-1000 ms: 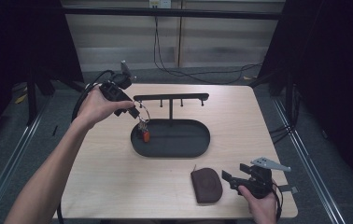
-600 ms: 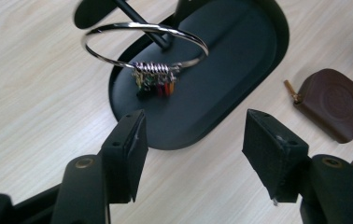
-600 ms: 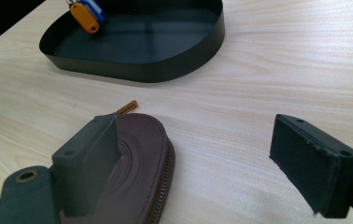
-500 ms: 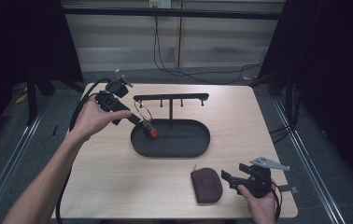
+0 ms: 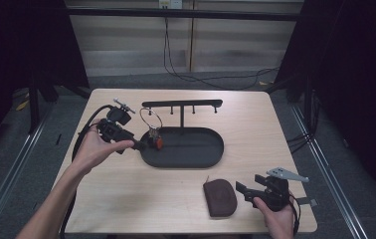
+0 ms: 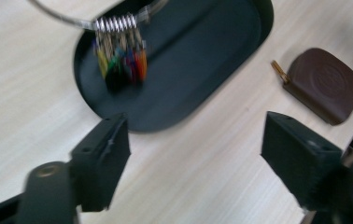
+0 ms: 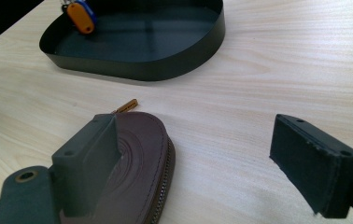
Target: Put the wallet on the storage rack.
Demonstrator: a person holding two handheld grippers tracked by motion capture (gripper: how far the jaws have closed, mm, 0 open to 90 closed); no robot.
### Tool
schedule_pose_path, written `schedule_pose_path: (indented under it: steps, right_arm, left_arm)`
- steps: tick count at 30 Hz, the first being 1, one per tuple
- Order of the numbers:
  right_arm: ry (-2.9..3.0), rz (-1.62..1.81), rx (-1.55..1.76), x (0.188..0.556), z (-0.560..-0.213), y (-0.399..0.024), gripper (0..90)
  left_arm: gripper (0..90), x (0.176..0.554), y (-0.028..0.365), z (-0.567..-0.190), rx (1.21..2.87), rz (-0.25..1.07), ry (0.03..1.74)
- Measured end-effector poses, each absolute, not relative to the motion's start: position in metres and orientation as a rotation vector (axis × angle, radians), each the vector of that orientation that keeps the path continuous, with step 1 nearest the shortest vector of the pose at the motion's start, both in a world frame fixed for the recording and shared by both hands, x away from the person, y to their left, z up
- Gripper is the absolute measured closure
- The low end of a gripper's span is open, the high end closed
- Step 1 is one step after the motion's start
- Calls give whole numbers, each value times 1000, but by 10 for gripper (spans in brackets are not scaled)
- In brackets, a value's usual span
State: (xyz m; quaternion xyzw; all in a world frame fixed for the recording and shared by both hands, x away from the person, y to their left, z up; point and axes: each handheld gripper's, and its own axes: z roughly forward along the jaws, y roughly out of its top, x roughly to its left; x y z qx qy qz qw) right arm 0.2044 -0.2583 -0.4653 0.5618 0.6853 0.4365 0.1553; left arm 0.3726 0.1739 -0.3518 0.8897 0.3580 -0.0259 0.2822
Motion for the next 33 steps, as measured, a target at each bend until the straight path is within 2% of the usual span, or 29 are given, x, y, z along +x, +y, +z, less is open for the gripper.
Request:
schedule_pose_path:
  steps: [2, 4, 12, 16, 21, 28, 31, 33]
  right_arm:
    - [1962, 1250, 1610, 204, -465, -258, 152]
    - [1962, 1248, 1614, 204, -465, -258, 152]
    - [1962, 1247, 1614, 204, -465, -258, 152]
    - [1961, 1246, 1611, 203, -465, -258, 153]
    - [1957, 1268, 1624, 204, -465, -258, 154]
    - [1951, 1285, 1628, 203, -465, -257, 153]
    - [1967, 1305, 1635, 204, -465, -257, 194]
    - [1979, 1308, 1633, 205, -466, -256, 180]
  left_arm:
    - [214, 370, 176, -354, 2381, -57, 957]
    - [164, 365, 182, -359, 2371, -66, 925]
    - [163, 347, 198, -382, 2272, -95, 924]
    - [164, 336, 203, -394, 2268, -34, 942]
    - [164, 319, 207, -411, 2205, -50, 922]
    - [163, 309, 215, -427, 2191, -71, 935]
    - [163, 299, 219, -432, 2199, -31, 926]
    - [163, 297, 220, -434, 2197, -34, 917]
